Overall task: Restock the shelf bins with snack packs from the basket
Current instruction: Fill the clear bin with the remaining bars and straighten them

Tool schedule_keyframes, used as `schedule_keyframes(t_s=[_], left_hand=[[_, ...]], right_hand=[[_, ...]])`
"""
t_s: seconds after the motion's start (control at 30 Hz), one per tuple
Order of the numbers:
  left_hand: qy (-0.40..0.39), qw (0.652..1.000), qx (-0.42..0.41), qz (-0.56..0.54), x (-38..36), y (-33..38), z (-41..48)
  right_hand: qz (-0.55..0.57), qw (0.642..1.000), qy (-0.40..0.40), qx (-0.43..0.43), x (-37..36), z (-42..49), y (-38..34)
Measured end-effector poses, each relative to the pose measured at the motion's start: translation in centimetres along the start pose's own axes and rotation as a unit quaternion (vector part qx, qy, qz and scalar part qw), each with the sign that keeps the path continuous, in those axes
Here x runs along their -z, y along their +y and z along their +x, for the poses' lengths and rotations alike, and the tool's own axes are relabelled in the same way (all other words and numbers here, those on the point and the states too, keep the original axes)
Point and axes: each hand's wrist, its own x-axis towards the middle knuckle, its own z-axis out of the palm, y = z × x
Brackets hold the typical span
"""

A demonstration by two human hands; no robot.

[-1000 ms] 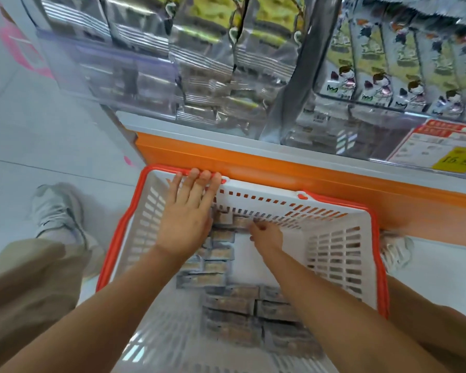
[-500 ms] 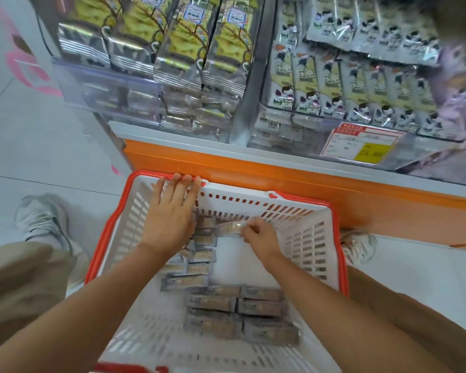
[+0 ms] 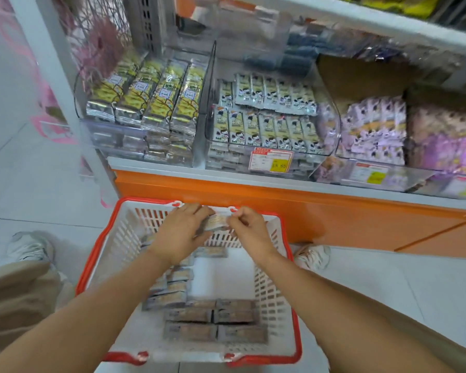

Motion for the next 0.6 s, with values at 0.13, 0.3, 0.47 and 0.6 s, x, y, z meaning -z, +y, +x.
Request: schedule_keyframes(t_s=[0.13, 0.3, 0.47, 0.6], left_hand=[[0.038, 0.982, 0.076, -0.167, 2.6, 1.3, 0.2], [0.035, 0.917, 0.127, -0.377, 5.5, 3.0, 0.0], [0.042, 0.890, 0.116, -0.439, 7.5, 4.2, -0.1], [0.065, 0.887, 0.110, -0.444, 9.7, 4.8, 0.6]], right_hand=[[0.047, 0.997, -0.030, 0.051, 0.7, -1.0, -2.5], [-0.026, 0.994, -0.059, 0.088, 1.3, -2.6, -3.3], [-0.050, 0.987, -0.070, 0.137, 2.3, -4.1, -5.6], [-0.075, 0.978, -0.093, 0.173, 3.2, -4.5, -8.4]])
